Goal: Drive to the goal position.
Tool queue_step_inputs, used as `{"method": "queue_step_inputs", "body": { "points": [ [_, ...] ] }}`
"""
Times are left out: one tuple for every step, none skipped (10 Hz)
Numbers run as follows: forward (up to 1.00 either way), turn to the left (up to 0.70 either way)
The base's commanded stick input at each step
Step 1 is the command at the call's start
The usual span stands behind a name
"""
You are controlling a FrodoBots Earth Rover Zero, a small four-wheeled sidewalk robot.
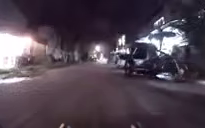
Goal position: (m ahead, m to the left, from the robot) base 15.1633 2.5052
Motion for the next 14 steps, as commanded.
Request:
{"method": "queue_step_inputs", "body": {
  "points": [
    [1.0, 0.0],
    [1.0, 0.0],
    [1.0, 0.0],
    [1.0, 0.0],
    [1.0, 0.0],
    [1.0, 0.0],
    [1.0, 0.0],
    [1.0, 0.0],
    [1.0, 0.0],
    [1.0, 0.0],
    [1.0, 0.0],
    [1.0, 0.0],
    [1.0, 0.0],
    [1.0, 0.0]
  ]
}}
